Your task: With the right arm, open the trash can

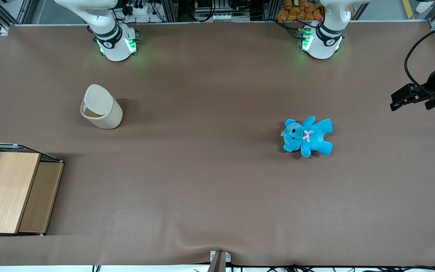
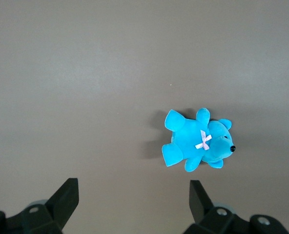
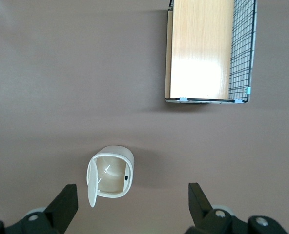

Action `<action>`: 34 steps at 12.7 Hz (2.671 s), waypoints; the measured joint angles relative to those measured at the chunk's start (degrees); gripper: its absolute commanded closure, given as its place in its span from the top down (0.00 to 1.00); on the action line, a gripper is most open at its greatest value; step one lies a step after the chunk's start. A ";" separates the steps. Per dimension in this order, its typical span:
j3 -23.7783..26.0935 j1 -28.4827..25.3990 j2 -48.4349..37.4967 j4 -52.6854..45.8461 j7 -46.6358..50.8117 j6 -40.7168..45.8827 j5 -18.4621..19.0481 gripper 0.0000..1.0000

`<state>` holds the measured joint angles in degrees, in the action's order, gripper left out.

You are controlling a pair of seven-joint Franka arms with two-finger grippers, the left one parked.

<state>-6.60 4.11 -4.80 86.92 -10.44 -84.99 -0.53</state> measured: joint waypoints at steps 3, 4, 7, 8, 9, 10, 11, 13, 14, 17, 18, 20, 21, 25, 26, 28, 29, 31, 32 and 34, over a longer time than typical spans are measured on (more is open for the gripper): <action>0.23 -0.07 -0.24 0.91 0.00 -1.54 0.24 1.00; 0.32 -0.12 -0.23 1.29 0.00 -1.85 0.25 1.00; 0.46 -0.13 -0.17 1.51 0.00 -2.11 0.36 1.00; 0.46 -0.13 -0.17 1.53 0.00 -2.11 0.38 1.00; 0.46 -0.13 -0.17 1.55 0.00 -2.11 0.40 1.00; 0.47 -0.13 -0.16 1.57 -0.01 -2.10 0.40 1.00; 0.47 -0.13 -0.15 1.64 -0.03 -2.04 0.40 1.00; 0.48 -0.13 -0.15 1.90 -0.04 -2.00 0.53 1.00; 0.48 -0.13 -0.15 2.02 -0.04 -2.00 0.63 1.00; 0.47 -0.13 0.02 2.29 -0.04 -2.03 0.78 1.00; 0.45 -0.13 0.10 2.30 -0.04 -2.03 0.80 1.00; 0.44 -0.13 0.15 2.30 -0.04 -2.03 0.83 1.00; 0.44 -0.13 0.15 2.31 -0.04 -2.02 0.84 1.00; 0.44 -0.13 0.15 2.33 -0.04 -2.02 0.84 1.00; 0.44 -0.13 0.16 2.33 -0.04 -2.02 0.84 1.00; 0.43 -0.13 0.20 2.33 -0.04 -2.02 0.86 1.00; 0.41 -0.13 0.21 2.33 -0.04 -2.02 0.86 1.00; 0.40 -0.13 0.22 2.33 -0.04 -2.02 0.87 1.00; 0.39 -0.13 0.22 2.33 -0.04 -2.02 0.87 1.00; 0.34 -0.13 0.22 2.33 -0.04 -2.02 0.88 1.00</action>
<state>-6.26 3.98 -4.58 89.25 -10.47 -87.01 0.35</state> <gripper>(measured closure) 0.000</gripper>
